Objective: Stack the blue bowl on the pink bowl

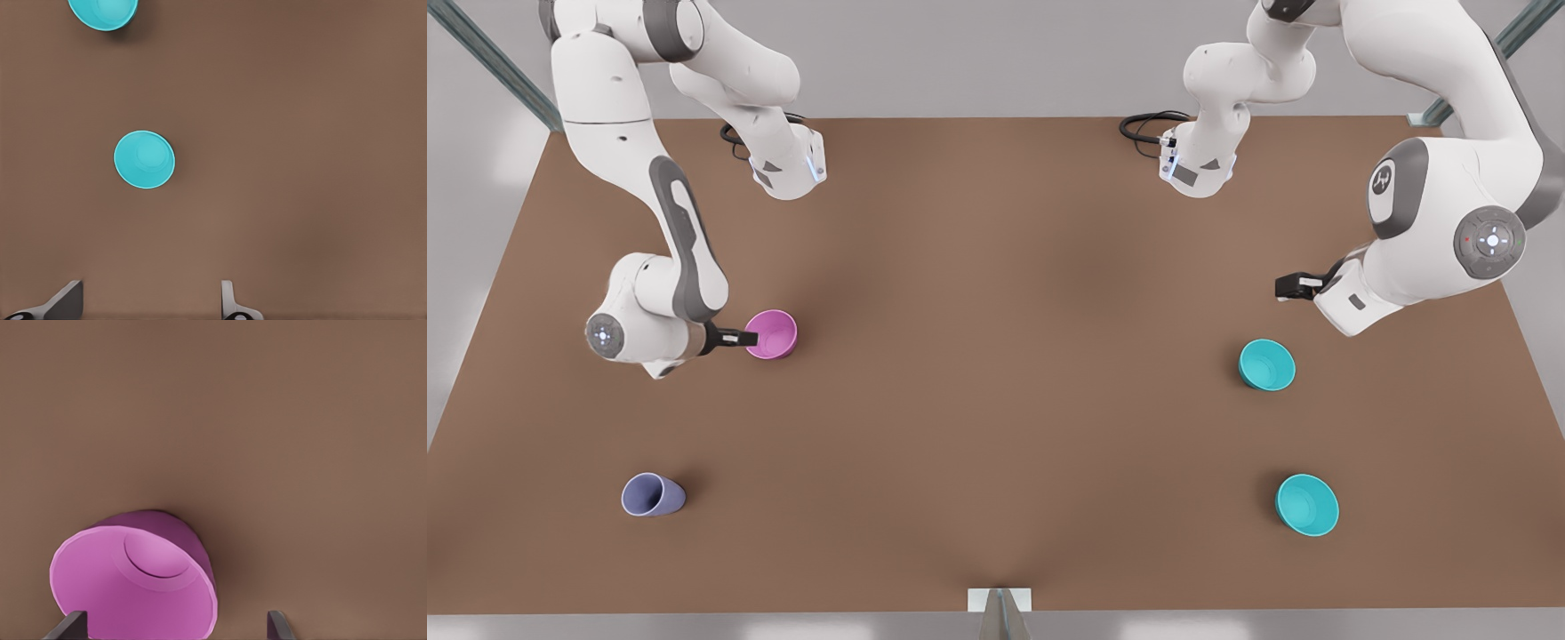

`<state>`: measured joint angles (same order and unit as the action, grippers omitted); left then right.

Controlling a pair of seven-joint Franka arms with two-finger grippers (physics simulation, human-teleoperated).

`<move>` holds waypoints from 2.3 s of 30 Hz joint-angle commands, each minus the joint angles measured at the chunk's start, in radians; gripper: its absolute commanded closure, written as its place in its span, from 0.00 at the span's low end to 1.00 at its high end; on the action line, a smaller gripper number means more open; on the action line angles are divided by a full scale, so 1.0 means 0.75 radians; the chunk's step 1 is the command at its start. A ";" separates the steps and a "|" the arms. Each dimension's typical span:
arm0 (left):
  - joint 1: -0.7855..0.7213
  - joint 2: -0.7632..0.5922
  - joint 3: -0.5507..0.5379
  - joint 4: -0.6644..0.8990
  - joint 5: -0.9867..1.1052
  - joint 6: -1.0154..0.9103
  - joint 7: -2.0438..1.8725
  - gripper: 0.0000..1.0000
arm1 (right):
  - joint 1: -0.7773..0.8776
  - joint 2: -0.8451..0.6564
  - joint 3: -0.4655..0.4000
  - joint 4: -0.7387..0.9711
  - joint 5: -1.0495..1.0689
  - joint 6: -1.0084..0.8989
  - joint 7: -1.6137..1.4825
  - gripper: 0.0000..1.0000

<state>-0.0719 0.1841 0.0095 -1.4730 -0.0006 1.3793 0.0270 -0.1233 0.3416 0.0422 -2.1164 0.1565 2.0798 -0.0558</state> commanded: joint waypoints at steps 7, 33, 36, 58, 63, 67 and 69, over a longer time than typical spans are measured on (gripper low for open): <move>0.000 0.006 0.000 0.001 0.001 -0.004 -0.005 0.00 | 0.003 0.033 0.003 -0.121 0.041 0.324 0.017 0.00; 0.000 0.016 0.004 0.001 -0.001 -0.010 -0.005 0.00 | 0.532 0.463 0.259 0.750 0.348 0.371 0.469 0.79; 0.002 0.014 0.018 -0.004 -0.001 -0.006 -0.003 0.00 | 0.882 0.708 0.056 1.118 0.262 0.403 0.737 0.79; 0.202 0.331 0.288 -0.505 -0.398 0.822 0.788 0.00 | 0.336 0.113 -0.242 1.083 -0.215 -1.063 -0.263 0.00; 0.202 0.350 0.317 -0.599 -0.400 0.955 0.964 0.00 | 0.265 -0.331 -0.240 0.695 -0.342 -0.844 -0.370 0.00; 0.200 0.382 0.317 -0.674 -0.496 1.008 0.966 0.00 | 0.273 -0.322 -0.238 0.717 -0.344 -0.850 -0.304 0.00; 0.200 0.403 0.317 -0.672 -0.508 1.016 0.964 0.00 | 0.273 -0.322 -0.238 0.713 -0.344 -0.850 -0.294 0.00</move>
<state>0.0783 0.4828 0.2468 -1.9762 -0.3619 2.0619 0.4331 0.0831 0.1016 -0.1358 -1.5812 -0.0920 1.4674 0.0279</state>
